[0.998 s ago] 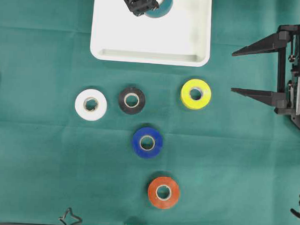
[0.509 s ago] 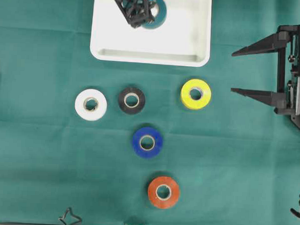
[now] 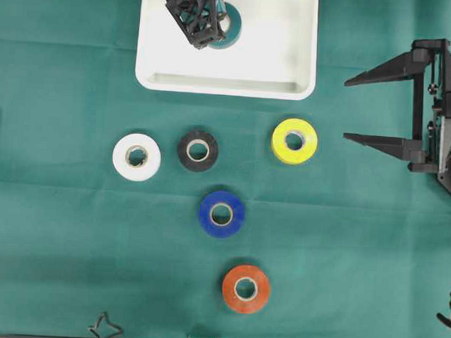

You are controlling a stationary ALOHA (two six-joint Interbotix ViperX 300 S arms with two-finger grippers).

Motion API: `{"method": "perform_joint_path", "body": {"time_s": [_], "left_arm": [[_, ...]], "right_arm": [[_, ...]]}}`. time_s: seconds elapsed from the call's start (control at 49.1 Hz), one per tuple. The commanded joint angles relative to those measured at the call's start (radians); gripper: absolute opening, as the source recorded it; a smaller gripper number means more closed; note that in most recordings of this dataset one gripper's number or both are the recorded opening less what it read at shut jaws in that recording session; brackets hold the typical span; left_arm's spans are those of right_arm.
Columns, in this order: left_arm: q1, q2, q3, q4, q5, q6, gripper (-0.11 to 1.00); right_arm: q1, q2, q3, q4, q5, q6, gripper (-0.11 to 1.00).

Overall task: Pick up the tape from a random location and place it into the white case.
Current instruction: 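Lower the teal roll into the white tray and open the left gripper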

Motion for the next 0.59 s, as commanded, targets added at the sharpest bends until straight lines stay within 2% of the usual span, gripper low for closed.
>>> {"method": "perform_joint_path", "body": {"time_s": [0.0, 0.57], "left_arm": [[0.006, -0.002, -0.012, -0.002, -0.017, 0.000, 0.20], [0.020, 0.048, -0.009, -0.008, -0.048, 0.005, 0.20]], "right_arm": [[0.002, 0.003, -0.025, 0.000, -0.009, 0.002, 0.91], [0.002, 0.003, -0.025, 0.000, -0.009, 0.002, 0.91]]}}
